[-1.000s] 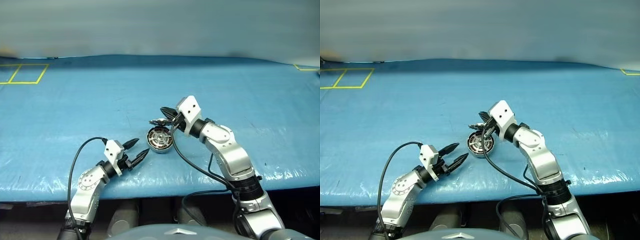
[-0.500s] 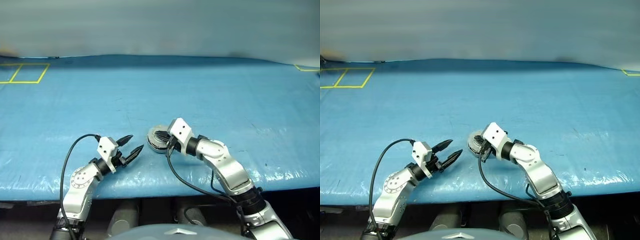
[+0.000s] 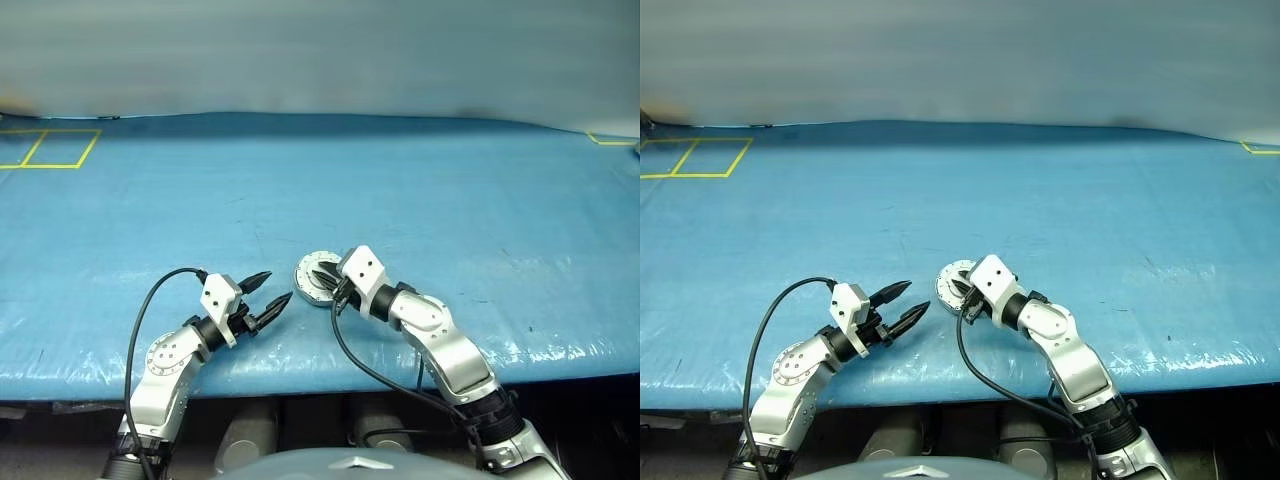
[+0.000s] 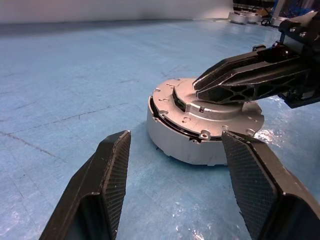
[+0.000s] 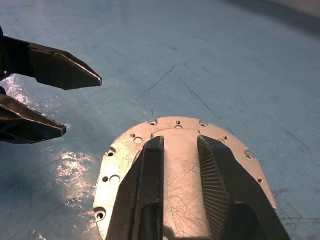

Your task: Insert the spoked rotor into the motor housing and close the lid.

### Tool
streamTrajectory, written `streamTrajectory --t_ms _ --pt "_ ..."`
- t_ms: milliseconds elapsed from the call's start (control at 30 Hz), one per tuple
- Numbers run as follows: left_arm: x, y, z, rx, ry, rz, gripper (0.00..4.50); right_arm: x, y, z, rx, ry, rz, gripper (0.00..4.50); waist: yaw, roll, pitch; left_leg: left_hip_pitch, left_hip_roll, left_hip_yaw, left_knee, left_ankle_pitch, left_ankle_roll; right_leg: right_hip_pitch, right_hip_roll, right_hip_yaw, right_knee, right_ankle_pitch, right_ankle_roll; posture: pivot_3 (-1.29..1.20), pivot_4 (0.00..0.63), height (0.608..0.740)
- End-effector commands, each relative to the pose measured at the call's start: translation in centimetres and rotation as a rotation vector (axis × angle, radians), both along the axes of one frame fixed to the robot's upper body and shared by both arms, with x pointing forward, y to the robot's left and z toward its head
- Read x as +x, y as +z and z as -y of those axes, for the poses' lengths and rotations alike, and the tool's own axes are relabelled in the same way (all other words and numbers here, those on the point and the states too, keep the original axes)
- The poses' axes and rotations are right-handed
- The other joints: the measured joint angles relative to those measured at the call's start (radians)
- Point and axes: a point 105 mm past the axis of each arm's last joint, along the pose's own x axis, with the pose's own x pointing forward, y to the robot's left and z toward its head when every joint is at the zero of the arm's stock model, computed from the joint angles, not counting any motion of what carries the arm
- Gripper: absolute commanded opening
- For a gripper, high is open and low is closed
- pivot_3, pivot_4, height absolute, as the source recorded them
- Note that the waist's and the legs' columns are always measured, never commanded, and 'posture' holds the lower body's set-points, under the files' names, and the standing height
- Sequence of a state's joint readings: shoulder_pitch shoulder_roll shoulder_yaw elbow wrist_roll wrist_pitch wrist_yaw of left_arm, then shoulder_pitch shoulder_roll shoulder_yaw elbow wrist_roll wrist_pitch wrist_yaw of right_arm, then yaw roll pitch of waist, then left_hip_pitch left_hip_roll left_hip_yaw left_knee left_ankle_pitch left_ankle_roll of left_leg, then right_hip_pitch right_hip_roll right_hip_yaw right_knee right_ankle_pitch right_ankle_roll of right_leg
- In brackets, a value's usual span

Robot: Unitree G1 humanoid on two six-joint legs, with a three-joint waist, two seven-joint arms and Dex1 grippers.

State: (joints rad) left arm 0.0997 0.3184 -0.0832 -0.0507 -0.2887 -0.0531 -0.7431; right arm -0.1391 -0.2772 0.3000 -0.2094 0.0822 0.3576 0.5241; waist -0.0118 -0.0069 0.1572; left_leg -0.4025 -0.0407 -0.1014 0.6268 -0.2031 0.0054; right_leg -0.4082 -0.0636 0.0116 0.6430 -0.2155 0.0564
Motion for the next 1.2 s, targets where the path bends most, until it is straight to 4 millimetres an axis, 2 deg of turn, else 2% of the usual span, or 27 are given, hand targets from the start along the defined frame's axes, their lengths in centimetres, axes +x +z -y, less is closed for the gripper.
streamTrajectory --t_ms 33,133,267,567,667,767,1067,1200 --pt "0.2 1.8 0.3 -0.019 -0.01 0.065 3.12 0.0 1.6 -0.2 0.076 0.019 0.022 2.26 -0.001 0.0 0.0 -0.001 0.0 0.0 0.0 0.0 0.0 0.0 0.0 0.0 0.0 0.0 0.0 0.0 0.15 0.74" --pt "0.3 1.6 0.3 -0.012 -0.01 0.065 3.12 0.3 1.9 0.0 0.078 0.006 0.043 3.24 -0.002 0.0 0.0 -0.006 0.0 0.0 0.0 0.0 0.0 -0.003 0.001 0.0 0.001 0.0 0.0 0.0 0.15 0.74" --pt "0.3 1.5 0.3 -0.011 -0.01 0.06 3.12 0.8 0.6 0.3 0.006 -0.028 0.018 4.49 -0.001 0.0 0.0 -0.007 0.0 0.0 0.0 0.0 0.0 -0.004 0.001 0.0 0.0 0.001 0.0 0.0 0.15 0.74" --pt "0.1 1.2 0.2 -0.009 -0.003 0.052 3.12 0.4 -0.9 -0.2 -0.068 0.0 0.005 4.49 -0.001 0.0 0.0 -0.006 0.0 0.0 0.0 0.0 0.0 -0.003 0.001 0.0 0.0 0.0 0.0 0.0 0.15 0.74" --pt "0.1 1.1 0.1 -0.007 0.0 0.052 3.12 0.4 -0.9 -0.3 -0.074 0.012 0.029 3.86 -0.002 0.0 0.0 -0.006 0.0 0.0 0.0 0.0 0.0 -0.003 0.001 0.0 0.0 0.0 0.0 0.0 0.15 0.74" --pt "0.2 1.1 0.1 -0.007 0.001 0.055 3.12 0.4 -0.6 -0.5 -0.056 0.013 0.031 3.01 -0.001 0.0 0.0 -0.006 0.0 0.0 0.0 0.0 0.0 -0.003 0.001 0.0 0.0 0.0 0.0 0.0 0.15 0.74" --pt "0.3 1.0 0.2 -0.005 -0.005 0.055 3.12 0.6 -0.8 -0.6 -0.023 -0.01 -0.019 3.01 -0.002 0.0 0.0 -0.006 0.0 0.0 0.0 0.0 0.0 -0.002 0.001 0.0 0.001 0.0 0.0 0.0 0.15 0.74" --pt "0.0 0.5 0.3 0.045 -0.042 0.05 3.12 -0.2 -1.8 -1.1 -0.004 0.002 -0.075 3.01 -0.003 0.0 0.0 -0.006 0.0 0.0 0.0 0.0 0.0 -0.002 0.002 0.0 0.001 0.0 0.0 0.0 0.15 0.74"
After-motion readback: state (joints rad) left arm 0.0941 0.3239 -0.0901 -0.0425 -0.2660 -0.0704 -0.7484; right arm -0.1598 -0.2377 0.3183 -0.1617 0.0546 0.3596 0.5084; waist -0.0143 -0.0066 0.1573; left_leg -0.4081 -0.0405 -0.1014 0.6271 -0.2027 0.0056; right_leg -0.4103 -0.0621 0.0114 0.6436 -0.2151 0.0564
